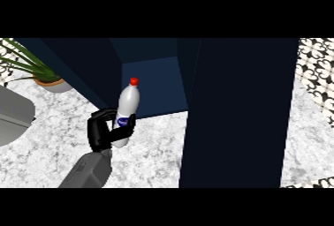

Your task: Pick up the bottled water, place it into the cabinet and close the cabinet

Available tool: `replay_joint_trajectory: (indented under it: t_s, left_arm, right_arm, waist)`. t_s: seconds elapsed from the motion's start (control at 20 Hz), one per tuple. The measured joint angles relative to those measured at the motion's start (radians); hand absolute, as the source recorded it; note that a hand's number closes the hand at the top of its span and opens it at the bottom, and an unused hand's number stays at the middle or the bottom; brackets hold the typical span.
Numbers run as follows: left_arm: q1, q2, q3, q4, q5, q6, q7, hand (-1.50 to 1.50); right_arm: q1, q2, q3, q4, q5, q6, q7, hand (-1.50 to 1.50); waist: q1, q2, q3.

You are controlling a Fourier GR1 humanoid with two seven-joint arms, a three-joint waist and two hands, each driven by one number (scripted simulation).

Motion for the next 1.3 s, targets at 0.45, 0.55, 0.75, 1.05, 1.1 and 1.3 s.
replay_joint_trajectory:
  t_s: [0.45, 0.55, 0.75, 1.05, 1.1, 1.3]
  left_arm:
    - [0.021, 0.025, -0.018, -0.028, 0.006, 0.024, 0.007, -1.50]
    - [0.023, 0.024, -0.020, -0.033, 0.012, 0.030, 0.011, -1.50]
    - [0.024, 0.026, -0.030, -0.041, 0.018, 0.044, 0.021, -1.50]
    - [0.031, 0.039, -0.053, -0.050, 0.010, 0.071, 0.020, -1.50]
    - [0.032, 0.040, -0.063, -0.053, 0.006, 0.072, 0.019, -1.50]
    - [0.021, 0.062, -0.103, -0.048, -0.016, 0.077, 0.028, -1.50]
  right_arm:
    - [-0.011, -0.009, -0.006, 0.023, -0.016, 0.021, -0.007, -1.50]
    - [-0.013, -0.010, -0.007, 0.029, -0.023, 0.026, -0.008, -1.50]
    - [-0.017, -0.012, -0.005, 0.038, -0.028, 0.036, -0.010, -1.50]
    - [-0.024, -0.019, -0.006, 0.043, -0.034, 0.047, -0.012, -1.50]
    - [-0.026, -0.021, -0.005, 0.044, -0.034, 0.049, -0.010, -1.50]
    - [-0.032, -0.025, 0.001, 0.047, -0.035, 0.056, -0.009, -1.50]
  waist:
    - [-0.018, 0.002, 0.002]
    - [-0.023, 0.003, 0.001]
    - [-0.029, 0.005, 0.000]
    - [-0.040, 0.006, -0.001]
    - [-0.040, 0.007, -0.002]
    - [-0.044, 0.009, -0.003]
